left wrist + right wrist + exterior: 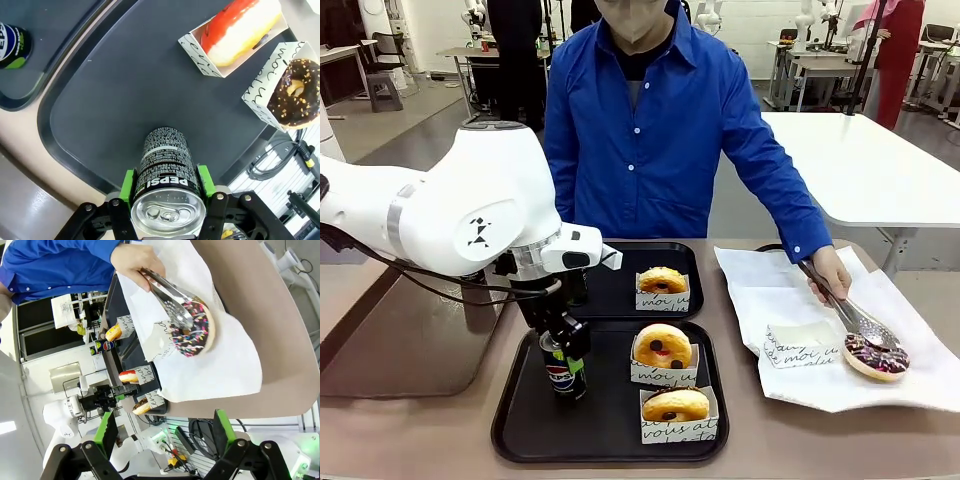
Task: Set up donuts and drinks on trays.
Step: Pick up one Pepsi coke from the Handle tray and place it on the Flat Tray without a Pepsi coke.
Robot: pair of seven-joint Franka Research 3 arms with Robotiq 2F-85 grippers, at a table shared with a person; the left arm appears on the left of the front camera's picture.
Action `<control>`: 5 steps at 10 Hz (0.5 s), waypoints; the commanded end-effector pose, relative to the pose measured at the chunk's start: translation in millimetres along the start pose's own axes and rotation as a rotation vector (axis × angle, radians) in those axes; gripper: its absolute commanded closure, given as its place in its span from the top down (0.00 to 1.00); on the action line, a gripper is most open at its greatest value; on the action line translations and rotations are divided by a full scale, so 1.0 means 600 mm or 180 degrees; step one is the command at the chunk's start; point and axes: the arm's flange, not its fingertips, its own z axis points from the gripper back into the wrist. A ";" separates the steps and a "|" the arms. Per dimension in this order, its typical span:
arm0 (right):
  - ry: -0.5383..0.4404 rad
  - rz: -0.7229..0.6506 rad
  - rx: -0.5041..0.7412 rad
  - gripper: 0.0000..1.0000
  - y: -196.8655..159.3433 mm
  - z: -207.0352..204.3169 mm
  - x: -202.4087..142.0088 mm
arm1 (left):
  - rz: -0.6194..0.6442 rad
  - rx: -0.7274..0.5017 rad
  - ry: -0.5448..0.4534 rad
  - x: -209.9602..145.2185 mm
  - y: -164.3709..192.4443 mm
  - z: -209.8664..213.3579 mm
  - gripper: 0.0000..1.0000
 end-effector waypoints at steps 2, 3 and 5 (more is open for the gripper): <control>0.0004 0.0011 0.0060 1.00 0.000 0.000 0.001 | -0.0007 0.0110 0.0088 0.013 -0.023 0.004 0.58; 0.0004 0.0011 0.0060 1.00 0.000 0.000 0.001 | -0.0048 0.0130 0.0119 0.017 -0.027 0.007 0.58; 0.0004 0.0011 0.0060 1.00 0.000 0.000 0.001 | -0.0117 0.0263 0.0201 0.028 -0.034 0.011 0.58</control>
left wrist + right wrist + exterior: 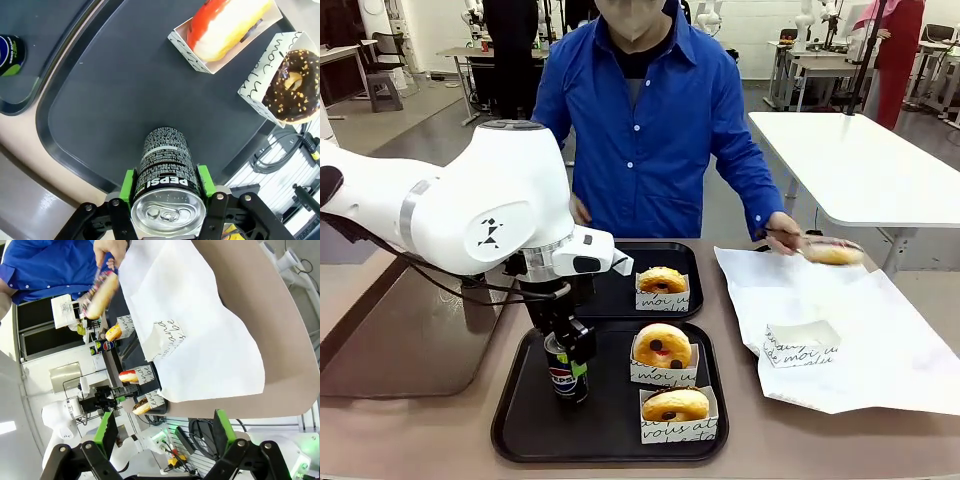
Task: Set up donuts and drinks on trays.
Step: Pick up one Pepsi coke from the Handle tray and place it on the Flat Tray without a Pepsi coke.
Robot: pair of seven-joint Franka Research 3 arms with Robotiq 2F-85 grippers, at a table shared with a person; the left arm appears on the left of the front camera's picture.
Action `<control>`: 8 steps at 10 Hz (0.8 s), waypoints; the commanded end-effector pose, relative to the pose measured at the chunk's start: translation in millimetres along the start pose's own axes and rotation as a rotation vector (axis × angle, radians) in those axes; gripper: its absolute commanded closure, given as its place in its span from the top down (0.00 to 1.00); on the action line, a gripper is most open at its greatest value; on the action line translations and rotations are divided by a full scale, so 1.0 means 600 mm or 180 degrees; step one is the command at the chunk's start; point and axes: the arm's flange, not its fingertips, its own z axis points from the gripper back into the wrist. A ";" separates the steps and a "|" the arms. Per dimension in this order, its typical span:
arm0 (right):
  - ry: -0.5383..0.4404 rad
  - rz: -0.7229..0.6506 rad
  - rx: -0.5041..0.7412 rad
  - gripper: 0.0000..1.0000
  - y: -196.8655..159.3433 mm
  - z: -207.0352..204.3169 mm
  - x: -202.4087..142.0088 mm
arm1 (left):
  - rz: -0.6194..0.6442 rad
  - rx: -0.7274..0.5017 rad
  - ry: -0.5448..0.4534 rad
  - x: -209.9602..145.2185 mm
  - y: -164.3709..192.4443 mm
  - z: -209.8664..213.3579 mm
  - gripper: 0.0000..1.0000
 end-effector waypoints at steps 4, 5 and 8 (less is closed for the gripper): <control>0.0004 0.0011 0.0060 1.00 0.000 0.000 0.001 | -0.0022 0.0161 0.0075 0.020 -0.022 0.019 0.78; 0.0004 0.0011 0.0060 1.00 0.000 0.000 0.001 | -0.0037 0.0175 0.0067 0.018 -0.022 0.027 0.98; 0.0004 0.0011 0.0060 1.00 0.000 0.000 0.001 | -0.0037 0.0251 0.0030 0.007 -0.034 0.046 1.00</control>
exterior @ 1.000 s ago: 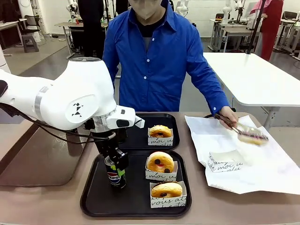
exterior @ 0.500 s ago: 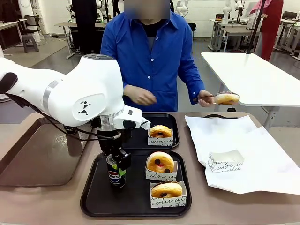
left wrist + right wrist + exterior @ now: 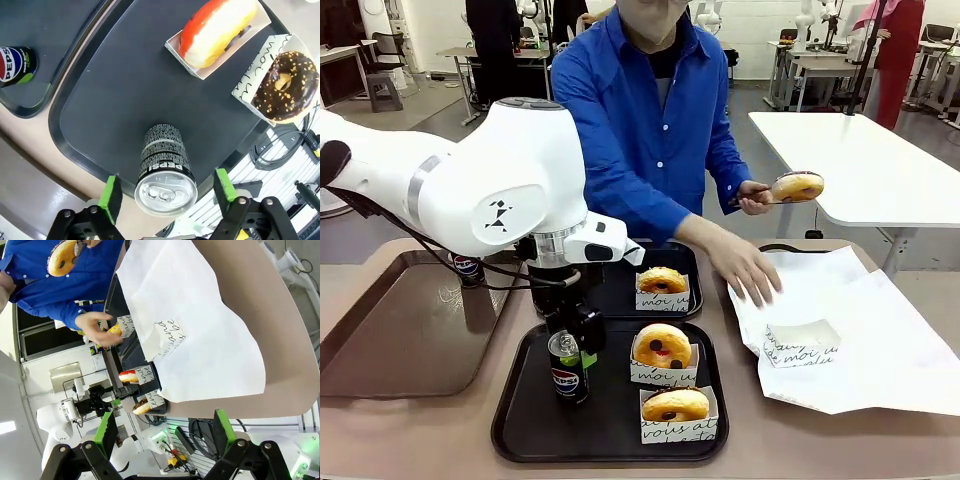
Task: Set up donuts and drinks on trays.
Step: Pick up one Pepsi coke from the Handle tray and place it on the Flat Tray without a Pepsi coke.
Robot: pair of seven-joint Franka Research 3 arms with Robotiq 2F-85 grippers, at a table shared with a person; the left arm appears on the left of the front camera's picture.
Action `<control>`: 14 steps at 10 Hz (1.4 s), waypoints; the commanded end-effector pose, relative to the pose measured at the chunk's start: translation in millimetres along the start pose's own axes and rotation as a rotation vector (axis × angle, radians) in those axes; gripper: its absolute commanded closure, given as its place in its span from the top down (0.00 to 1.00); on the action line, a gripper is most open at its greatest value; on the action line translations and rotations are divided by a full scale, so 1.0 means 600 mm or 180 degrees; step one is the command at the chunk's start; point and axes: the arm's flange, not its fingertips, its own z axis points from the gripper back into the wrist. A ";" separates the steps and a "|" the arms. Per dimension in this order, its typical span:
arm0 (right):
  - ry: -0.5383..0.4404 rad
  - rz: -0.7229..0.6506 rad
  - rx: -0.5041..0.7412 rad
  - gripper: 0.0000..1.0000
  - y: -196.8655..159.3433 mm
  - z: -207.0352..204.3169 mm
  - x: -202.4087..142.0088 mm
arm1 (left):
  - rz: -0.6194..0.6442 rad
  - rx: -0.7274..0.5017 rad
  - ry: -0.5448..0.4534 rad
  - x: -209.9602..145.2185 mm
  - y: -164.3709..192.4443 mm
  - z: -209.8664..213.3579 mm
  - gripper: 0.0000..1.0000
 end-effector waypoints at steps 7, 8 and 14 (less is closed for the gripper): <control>0.0004 0.0011 0.0060 1.00 0.000 0.000 0.001 | 0.0589 0.0291 -0.0152 -0.092 0.012 0.077 1.00; 0.0004 0.0011 0.0060 1.00 0.000 0.000 0.001 | 0.0679 0.0299 -0.0188 -0.110 0.022 0.083 1.00; 0.0004 0.0011 0.0060 1.00 0.000 0.000 0.001 | 0.0814 0.0249 -0.0280 -0.143 0.050 0.104 1.00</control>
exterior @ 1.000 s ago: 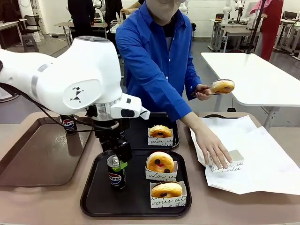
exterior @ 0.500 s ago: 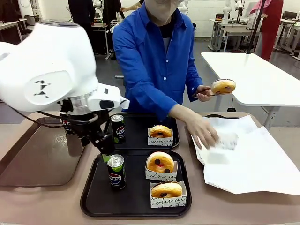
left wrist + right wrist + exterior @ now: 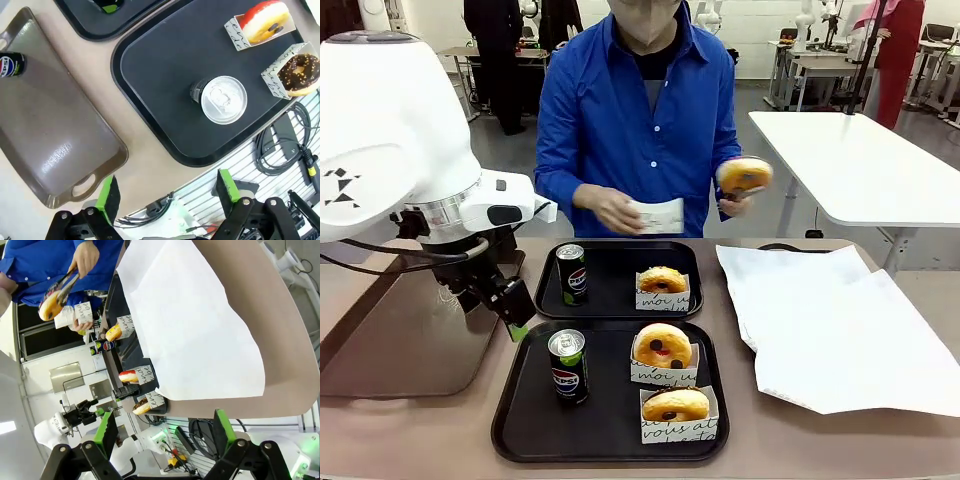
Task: Set up donuts and drinks on trays.
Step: Pick up one Pepsi coke from the Handle tray and place it on the Flat Tray without a Pepsi coke.
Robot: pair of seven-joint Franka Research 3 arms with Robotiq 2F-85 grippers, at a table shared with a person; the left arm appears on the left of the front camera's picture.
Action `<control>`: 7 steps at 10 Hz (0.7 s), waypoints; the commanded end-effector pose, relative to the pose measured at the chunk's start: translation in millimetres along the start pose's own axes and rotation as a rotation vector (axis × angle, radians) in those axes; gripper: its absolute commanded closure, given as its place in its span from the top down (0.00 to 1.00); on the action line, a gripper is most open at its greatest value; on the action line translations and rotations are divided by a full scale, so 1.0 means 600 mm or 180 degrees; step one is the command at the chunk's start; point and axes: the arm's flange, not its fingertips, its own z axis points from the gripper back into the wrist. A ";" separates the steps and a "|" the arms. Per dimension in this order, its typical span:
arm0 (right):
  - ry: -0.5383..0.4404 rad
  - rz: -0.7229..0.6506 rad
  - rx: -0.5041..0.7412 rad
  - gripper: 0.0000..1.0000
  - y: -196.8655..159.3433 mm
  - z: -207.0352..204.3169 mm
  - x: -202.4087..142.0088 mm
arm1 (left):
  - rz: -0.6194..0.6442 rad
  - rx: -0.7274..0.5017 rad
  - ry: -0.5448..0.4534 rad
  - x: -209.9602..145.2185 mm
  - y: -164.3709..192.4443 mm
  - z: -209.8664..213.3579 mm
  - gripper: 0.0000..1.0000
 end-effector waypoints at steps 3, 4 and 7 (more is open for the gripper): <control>0.0004 0.0011 0.0060 1.00 0.000 0.000 0.001 | -0.0053 0.0023 0.0034 0.013 -0.007 -0.005 1.00; 0.0004 0.0011 0.0060 1.00 0.000 0.000 0.001 | -0.0053 0.0023 0.0034 0.013 -0.007 -0.005 1.00; 0.0004 0.0011 0.0060 1.00 0.000 0.000 0.001 | -0.0030 -0.0005 0.0045 0.008 -0.006 -0.008 1.00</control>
